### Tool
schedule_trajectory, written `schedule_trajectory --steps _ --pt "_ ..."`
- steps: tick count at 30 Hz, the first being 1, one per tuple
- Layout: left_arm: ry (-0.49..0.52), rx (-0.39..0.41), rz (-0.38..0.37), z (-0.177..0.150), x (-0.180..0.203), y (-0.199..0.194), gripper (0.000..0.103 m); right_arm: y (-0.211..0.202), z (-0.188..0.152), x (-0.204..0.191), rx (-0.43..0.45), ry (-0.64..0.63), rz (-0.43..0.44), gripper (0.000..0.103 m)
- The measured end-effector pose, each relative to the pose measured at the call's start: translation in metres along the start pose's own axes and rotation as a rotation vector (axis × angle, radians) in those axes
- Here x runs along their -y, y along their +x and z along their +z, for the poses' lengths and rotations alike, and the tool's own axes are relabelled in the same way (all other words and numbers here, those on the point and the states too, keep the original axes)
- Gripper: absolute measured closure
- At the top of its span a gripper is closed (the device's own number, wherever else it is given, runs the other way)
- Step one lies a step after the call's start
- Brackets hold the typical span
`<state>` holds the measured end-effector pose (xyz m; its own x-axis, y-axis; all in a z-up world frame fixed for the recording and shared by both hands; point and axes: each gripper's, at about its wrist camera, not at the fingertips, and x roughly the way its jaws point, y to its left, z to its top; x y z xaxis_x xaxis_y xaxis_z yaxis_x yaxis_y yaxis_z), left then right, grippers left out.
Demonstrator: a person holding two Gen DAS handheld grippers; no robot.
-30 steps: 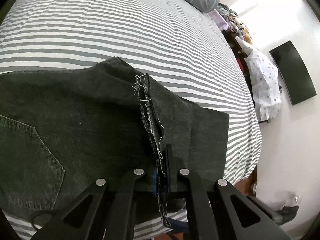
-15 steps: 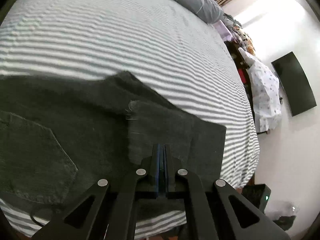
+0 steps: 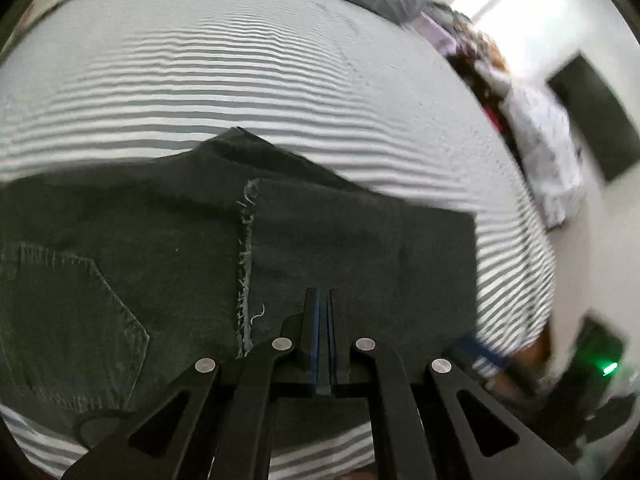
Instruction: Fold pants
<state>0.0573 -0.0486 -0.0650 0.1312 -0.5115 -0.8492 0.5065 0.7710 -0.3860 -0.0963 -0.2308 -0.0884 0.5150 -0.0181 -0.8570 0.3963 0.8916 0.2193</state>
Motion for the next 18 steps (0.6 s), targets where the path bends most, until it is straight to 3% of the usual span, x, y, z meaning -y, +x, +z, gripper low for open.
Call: schedule_trajectory --steps 3,6,11,15,18 --pt "0.071 -0.031 0.09 -0.015 0.005 0.018 0.1 0.006 -0.001 -0.003 -0.024 -0.109 -0.124 0.046" --pt "0.123 -0.042 0.163 -0.034 0.003 0.03 0.1 0.019 -0.013 0.004 -0.08 -0.163 -0.168 0.046" --pt "0.18 -0.014 0.202 -0.043 0.009 0.029 0.099 0.019 -0.019 0.024 -0.098 -0.125 -0.097 0.046" --pt "0.197 0.044 0.212 -0.032 0.018 0.018 0.099 0.008 0.005 0.032 -0.064 -0.081 -0.037 0.046" --pt "0.181 0.077 0.189 -0.014 0.018 0.017 0.098 0.005 0.035 0.037 -0.008 -0.087 -0.052 0.046"
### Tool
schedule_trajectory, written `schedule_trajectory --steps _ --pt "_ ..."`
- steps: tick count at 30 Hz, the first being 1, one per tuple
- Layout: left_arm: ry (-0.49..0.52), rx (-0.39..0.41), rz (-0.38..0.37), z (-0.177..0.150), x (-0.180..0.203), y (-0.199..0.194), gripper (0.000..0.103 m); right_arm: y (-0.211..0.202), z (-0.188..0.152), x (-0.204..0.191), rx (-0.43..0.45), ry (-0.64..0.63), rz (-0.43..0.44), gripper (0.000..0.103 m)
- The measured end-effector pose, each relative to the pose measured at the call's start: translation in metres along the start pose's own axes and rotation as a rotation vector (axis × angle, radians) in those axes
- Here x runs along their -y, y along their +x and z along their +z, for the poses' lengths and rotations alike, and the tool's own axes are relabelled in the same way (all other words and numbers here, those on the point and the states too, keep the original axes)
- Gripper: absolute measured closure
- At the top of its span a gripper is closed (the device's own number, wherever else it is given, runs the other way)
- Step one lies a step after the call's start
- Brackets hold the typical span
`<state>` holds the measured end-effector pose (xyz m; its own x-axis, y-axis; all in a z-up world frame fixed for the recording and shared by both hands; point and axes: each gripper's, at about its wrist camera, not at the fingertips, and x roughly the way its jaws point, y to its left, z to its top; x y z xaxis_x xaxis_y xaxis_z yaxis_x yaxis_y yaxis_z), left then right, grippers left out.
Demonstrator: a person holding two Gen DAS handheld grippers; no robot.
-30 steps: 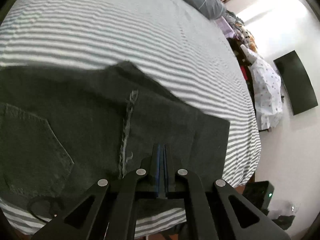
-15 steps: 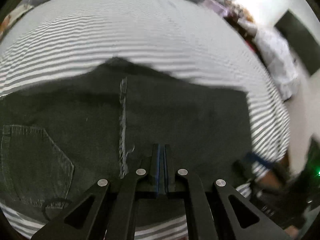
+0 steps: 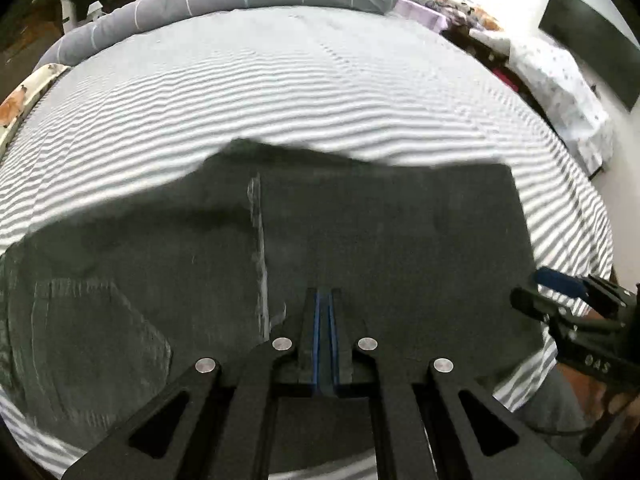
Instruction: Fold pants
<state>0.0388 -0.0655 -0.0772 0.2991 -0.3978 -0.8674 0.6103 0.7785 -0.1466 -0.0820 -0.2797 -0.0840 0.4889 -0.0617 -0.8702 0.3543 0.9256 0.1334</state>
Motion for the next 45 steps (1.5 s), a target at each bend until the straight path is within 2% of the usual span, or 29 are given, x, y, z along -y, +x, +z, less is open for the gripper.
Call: schedule_trajectory --steps 5,8,10,12,16,22,27,38,45 --pt "-0.039 -0.008 0.021 0.026 -0.006 0.022 0.098 0.02 0.047 0.014 0.041 -0.006 -0.019 0.046" --pt "-0.058 -0.031 0.056 0.033 -0.015 0.039 0.098 0.045 0.068 0.017 0.024 -0.013 -0.04 0.044" --pt "-0.075 -0.055 0.055 0.033 -0.019 0.05 0.098 0.065 0.079 0.022 -0.011 -0.003 -0.025 0.047" --pt "-0.074 -0.049 0.054 0.032 -0.02 0.051 0.098 0.071 0.077 0.031 -0.035 0.021 -0.01 0.046" --pt "-0.02 -0.042 0.088 0.026 -0.013 0.046 0.098 0.066 0.074 0.037 -0.019 0.036 -0.018 0.046" --pt "0.014 -0.033 0.117 0.005 -0.005 0.029 0.097 0.044 0.06 0.015 0.002 -0.01 -0.063 0.045" --pt "-0.014 -0.026 0.126 -0.02 -0.007 0.013 0.093 0.028 0.034 0.008 -0.004 -0.005 -0.074 0.045" --pt "-0.069 -0.004 0.097 -0.043 -0.012 -0.005 0.092 0.016 -0.016 -0.008 -0.035 -0.028 -0.114 0.041" --pt "-0.201 -0.005 0.058 -0.057 -0.048 -0.029 0.091 0.016 -0.027 -0.013 -0.055 -0.015 -0.126 0.039"
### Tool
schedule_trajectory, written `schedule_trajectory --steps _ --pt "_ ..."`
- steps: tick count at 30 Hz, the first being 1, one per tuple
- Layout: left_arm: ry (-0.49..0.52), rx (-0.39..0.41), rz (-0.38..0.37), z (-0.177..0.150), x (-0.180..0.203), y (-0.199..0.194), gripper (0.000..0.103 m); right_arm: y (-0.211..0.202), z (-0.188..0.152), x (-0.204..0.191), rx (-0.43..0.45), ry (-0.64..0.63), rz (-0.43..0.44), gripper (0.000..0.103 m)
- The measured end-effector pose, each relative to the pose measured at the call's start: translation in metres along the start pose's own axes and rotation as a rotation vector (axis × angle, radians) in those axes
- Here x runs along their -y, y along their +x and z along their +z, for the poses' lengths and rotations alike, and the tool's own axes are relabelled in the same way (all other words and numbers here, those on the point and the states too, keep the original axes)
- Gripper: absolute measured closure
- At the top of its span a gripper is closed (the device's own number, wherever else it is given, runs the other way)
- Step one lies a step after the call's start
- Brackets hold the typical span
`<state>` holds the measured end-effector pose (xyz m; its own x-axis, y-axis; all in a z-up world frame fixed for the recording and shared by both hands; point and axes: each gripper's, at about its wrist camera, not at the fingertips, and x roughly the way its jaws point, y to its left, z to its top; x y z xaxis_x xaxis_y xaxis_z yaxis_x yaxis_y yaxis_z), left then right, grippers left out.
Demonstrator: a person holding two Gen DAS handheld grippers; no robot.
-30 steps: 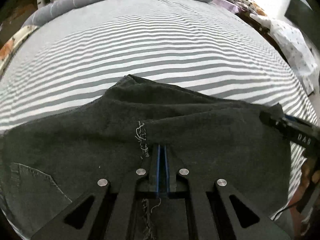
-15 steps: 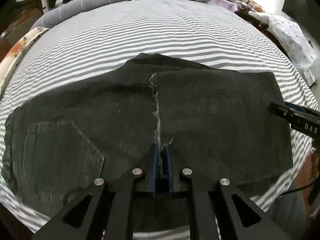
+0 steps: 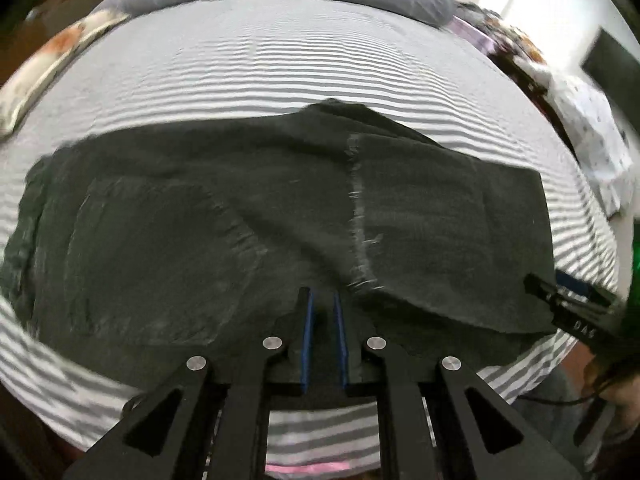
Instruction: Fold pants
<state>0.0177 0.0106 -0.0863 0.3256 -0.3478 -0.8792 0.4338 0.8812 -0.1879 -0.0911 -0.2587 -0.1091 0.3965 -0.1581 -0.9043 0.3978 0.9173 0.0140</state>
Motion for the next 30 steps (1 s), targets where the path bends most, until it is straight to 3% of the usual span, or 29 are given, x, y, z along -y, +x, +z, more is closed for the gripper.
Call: schedule_trajectory --steps 7,10,17,21,26,30 --pt "-0.17 0.024 0.006 -0.001 -0.08 -0.039 0.088 -0.007 -0.007 -0.015 -0.016 -0.022 -0.029 0.037" --pt "-0.309 0.055 -0.015 -0.001 -0.127 -0.06 0.087 -0.02 -0.006 -0.022 0.009 0.006 -0.02 0.036" --pt "-0.504 0.157 0.024 -0.007 -0.215 -0.094 0.086 -0.05 0.006 -0.041 0.053 0.045 0.027 0.033" --pt "-0.622 0.075 -0.07 -0.015 -0.25 -0.079 0.082 -0.057 0.008 -0.053 0.068 0.034 0.018 0.029" --pt "-0.693 0.014 -0.087 -0.025 -0.262 -0.067 0.082 -0.059 0.01 -0.053 0.076 0.008 -0.034 0.028" --pt "-0.722 -0.007 -0.104 -0.027 -0.267 -0.06 0.081 -0.063 0.009 -0.043 0.088 0.025 -0.024 0.028"
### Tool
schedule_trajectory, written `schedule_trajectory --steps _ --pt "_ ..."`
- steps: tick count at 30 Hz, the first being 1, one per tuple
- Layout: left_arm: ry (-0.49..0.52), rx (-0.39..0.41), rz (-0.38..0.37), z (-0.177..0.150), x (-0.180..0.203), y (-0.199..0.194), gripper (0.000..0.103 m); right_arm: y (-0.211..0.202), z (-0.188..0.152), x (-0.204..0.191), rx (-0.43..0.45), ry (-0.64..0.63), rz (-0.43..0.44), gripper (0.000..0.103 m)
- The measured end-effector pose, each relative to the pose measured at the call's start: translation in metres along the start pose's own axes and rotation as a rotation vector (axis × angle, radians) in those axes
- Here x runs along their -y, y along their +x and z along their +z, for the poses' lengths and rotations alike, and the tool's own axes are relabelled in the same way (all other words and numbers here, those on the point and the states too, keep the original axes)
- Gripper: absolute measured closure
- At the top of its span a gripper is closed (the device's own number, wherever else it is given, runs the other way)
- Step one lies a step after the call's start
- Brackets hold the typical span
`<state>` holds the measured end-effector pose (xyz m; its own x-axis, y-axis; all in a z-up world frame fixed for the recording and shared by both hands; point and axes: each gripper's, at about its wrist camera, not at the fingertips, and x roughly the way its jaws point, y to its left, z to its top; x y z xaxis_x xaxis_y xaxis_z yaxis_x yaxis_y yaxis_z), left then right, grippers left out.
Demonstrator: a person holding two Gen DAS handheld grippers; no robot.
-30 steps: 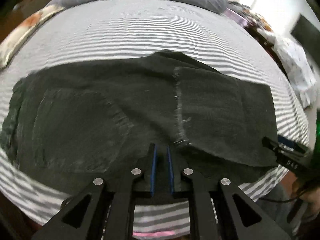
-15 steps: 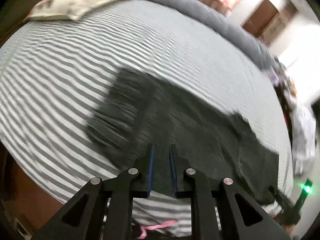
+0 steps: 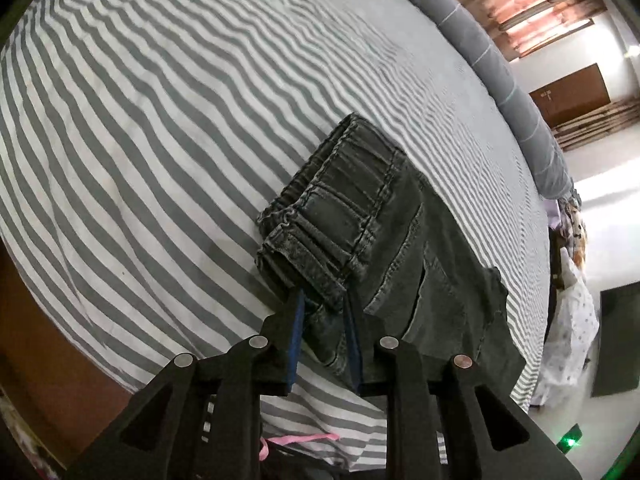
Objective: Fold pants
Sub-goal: 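Grasp the elastic waistband with the left tool and lift it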
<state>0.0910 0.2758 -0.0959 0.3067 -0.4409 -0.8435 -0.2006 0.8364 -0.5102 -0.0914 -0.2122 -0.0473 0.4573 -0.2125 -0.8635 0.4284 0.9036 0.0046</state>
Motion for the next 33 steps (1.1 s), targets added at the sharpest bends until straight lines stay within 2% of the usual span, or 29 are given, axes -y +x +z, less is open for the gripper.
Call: schedule_trajectory --steps 11,15,18,21,26,29,31,33 --pt "-0.205 -0.008 -0.106 0.004 -0.037 0.005 0.079 -0.016 0.008 -0.012 0.048 -0.015 0.071 0.024" --pt "-0.206 0.009 -0.144 0.011 -0.037 0.016 0.062 -0.011 0.009 -0.02 0.036 -0.028 0.088 0.024" --pt "-0.172 0.032 -0.128 0.016 -0.035 0.024 0.058 -0.009 0.009 -0.024 0.033 -0.036 0.095 0.024" --pt "-0.195 0.05 -0.173 0.017 -0.04 0.03 0.054 -0.005 0.008 -0.027 0.024 -0.031 0.103 0.024" --pt "-0.191 0.069 -0.207 0.029 -0.042 0.037 0.054 0.004 0.007 -0.034 -0.001 -0.027 0.124 0.024" --pt "-0.145 0.087 -0.189 0.034 -0.031 0.039 0.054 0.007 0.004 -0.039 -0.012 -0.039 0.128 0.024" --pt "-0.098 0.106 -0.164 0.033 -0.023 0.038 0.061 0.009 0.003 -0.041 -0.016 -0.039 0.135 0.024" --pt "-0.075 0.106 -0.16 0.032 -0.019 0.038 0.073 0.01 0.001 -0.041 -0.019 -0.031 0.143 0.024"
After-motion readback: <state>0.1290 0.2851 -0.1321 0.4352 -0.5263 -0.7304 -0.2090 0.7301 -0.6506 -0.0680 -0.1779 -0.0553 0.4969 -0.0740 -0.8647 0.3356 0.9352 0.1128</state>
